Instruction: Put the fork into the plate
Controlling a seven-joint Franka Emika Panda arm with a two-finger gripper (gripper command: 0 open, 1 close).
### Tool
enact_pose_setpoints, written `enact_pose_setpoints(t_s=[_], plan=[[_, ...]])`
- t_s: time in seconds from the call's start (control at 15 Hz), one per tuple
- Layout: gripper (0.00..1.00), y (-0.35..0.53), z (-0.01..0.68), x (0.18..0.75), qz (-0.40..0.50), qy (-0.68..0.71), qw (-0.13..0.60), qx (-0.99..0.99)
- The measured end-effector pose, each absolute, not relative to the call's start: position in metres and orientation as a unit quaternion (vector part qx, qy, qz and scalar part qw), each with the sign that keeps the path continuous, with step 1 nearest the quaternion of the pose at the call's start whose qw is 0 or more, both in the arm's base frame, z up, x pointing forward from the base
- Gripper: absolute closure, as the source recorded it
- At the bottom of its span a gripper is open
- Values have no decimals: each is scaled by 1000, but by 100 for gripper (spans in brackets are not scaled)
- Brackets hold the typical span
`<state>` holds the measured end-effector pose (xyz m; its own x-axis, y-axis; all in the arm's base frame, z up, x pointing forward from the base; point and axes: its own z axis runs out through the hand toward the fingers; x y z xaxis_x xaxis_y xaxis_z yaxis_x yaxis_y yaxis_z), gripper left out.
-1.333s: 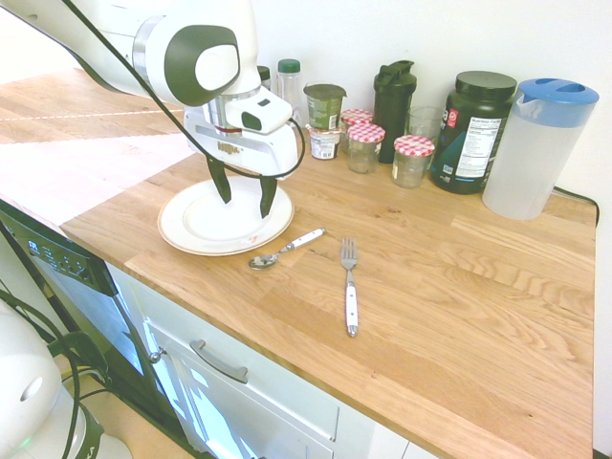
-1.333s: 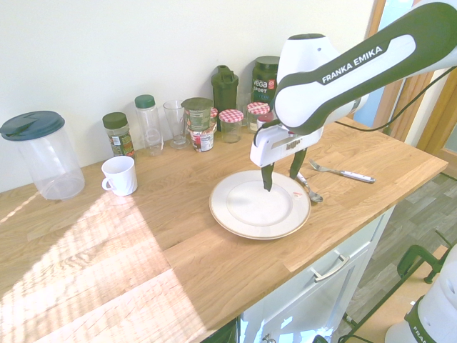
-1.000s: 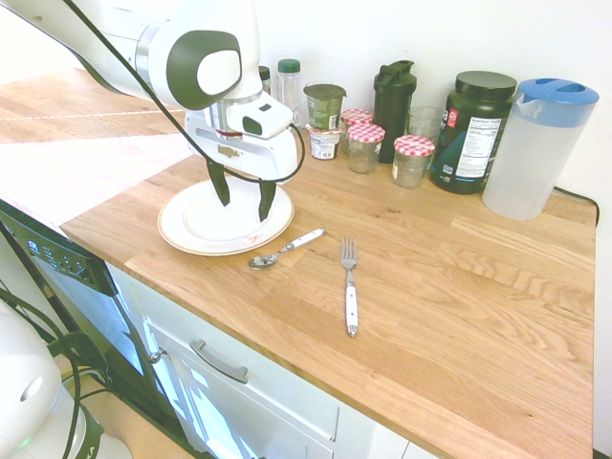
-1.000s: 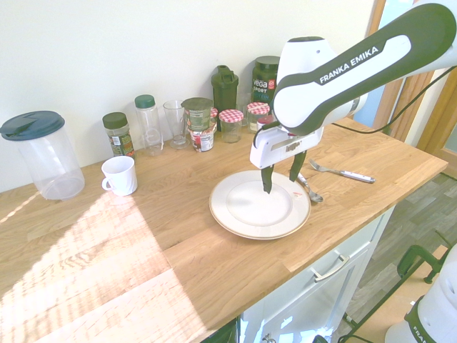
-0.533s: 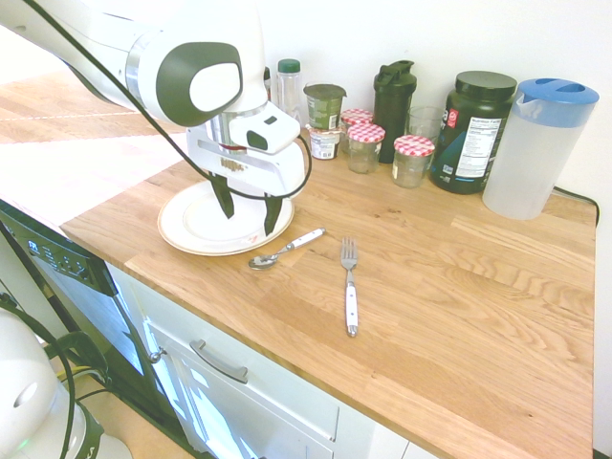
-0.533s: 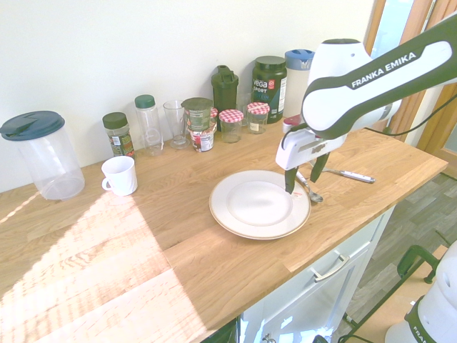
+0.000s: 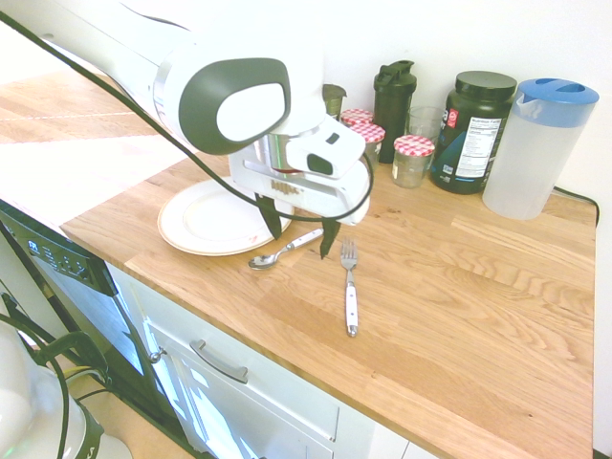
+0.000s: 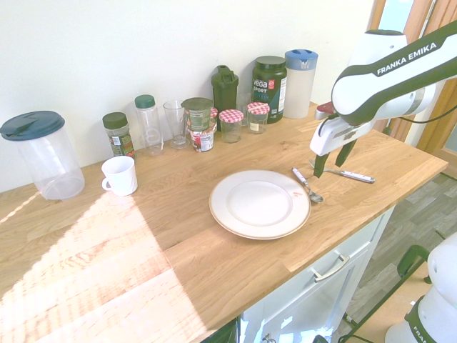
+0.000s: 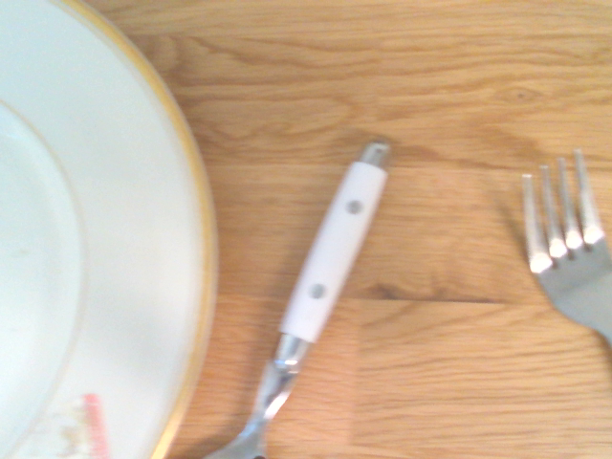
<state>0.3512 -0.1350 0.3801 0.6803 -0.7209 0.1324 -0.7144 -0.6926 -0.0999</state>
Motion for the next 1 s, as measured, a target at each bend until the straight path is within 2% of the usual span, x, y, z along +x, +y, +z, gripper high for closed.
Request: enact_pose_setpoints(t_s=[0.47,0.8,0.87,1.0], plan=[[0,-197,365,329,-84,318,0,-944],[0,-232,341,306,-62,280,29,-957],[100,-236,339,303,-63,277,34,-958],[100,-238,339,303,-68,274,34,-959]])
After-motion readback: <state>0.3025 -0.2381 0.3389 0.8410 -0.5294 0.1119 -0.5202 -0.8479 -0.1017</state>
